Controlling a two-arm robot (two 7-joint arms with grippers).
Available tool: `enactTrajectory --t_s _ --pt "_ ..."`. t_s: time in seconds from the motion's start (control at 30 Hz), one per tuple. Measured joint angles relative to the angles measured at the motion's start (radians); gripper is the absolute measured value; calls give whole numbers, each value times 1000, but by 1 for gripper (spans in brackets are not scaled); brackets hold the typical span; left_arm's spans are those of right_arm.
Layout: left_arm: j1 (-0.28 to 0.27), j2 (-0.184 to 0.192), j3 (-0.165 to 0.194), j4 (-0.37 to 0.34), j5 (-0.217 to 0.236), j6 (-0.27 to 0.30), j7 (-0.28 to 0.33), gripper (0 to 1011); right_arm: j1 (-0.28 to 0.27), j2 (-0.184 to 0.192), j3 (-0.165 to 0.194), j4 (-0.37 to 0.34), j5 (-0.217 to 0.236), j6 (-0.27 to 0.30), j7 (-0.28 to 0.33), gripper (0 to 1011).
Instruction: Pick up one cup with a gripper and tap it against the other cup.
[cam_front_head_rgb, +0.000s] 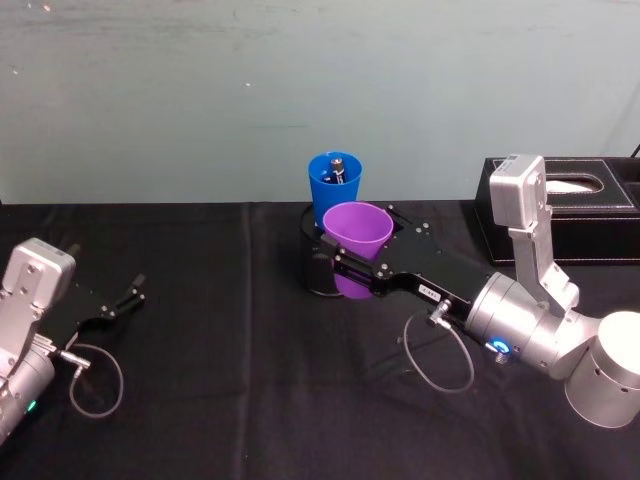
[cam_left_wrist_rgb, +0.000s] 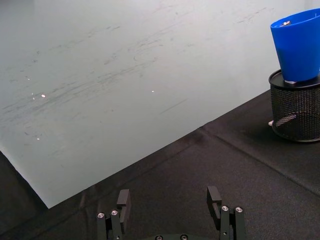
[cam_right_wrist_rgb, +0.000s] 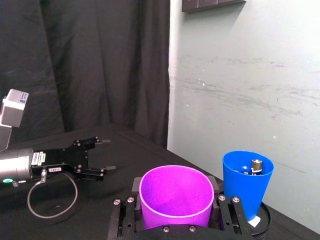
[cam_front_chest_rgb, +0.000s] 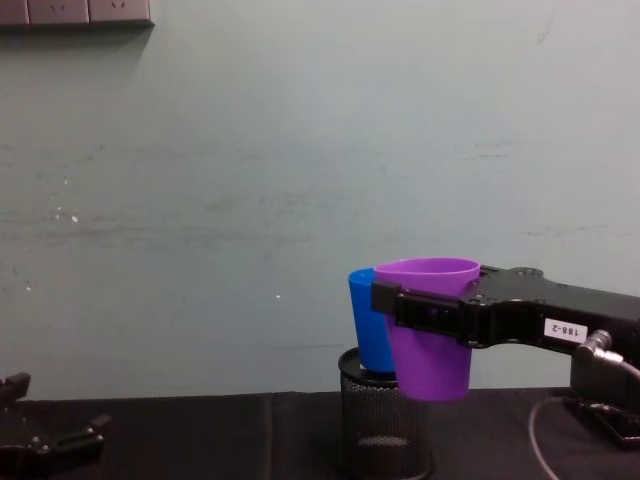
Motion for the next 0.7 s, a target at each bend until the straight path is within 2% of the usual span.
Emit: enactTrajectory --t_s 0.7 --pt "0 0 0 0 0 0 0 1000 0 0 0 0 0 0 0 746"
